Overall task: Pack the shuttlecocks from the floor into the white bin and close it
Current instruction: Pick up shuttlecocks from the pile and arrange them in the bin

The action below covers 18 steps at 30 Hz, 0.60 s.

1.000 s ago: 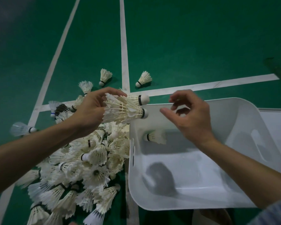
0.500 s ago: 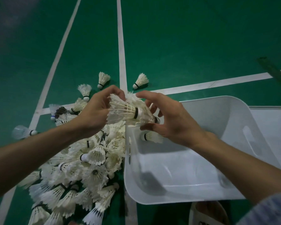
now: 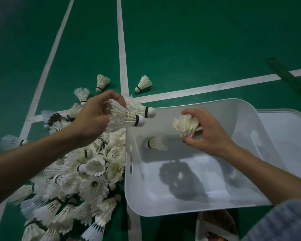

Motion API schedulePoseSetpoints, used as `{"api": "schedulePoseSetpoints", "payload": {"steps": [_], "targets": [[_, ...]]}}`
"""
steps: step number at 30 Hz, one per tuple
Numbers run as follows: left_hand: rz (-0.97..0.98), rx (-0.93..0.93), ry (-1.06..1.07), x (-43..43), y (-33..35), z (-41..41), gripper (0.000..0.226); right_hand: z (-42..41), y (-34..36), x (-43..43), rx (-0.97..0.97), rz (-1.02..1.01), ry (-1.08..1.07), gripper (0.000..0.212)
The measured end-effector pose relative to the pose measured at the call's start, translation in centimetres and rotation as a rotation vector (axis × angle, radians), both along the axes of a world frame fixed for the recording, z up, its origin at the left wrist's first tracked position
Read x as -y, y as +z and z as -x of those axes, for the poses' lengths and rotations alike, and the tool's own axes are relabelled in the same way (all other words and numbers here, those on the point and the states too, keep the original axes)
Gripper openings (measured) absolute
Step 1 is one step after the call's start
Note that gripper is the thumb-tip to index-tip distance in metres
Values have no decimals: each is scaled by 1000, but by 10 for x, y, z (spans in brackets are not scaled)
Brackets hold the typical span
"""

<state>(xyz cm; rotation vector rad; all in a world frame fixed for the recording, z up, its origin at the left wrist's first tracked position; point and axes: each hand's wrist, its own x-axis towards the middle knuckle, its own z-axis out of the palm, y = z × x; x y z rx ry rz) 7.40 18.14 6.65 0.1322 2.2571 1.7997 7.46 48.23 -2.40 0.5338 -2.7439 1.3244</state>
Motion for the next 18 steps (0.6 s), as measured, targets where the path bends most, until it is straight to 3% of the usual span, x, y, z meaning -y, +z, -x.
{"api": "schedulePoseSetpoints", "payload": {"steps": [4, 10, 18], "targets": [[34, 2, 20, -2, -1, 0, 52, 2, -6, 1, 144, -134, -1, 80], [166, 22, 19, 1, -6, 1, 67, -2, -27, 7, 338, -326, -24, 63], [181, -21, 67, -2, -4, -3, 66, 12, -40, 5, 441, -407, -72, 50]]}}
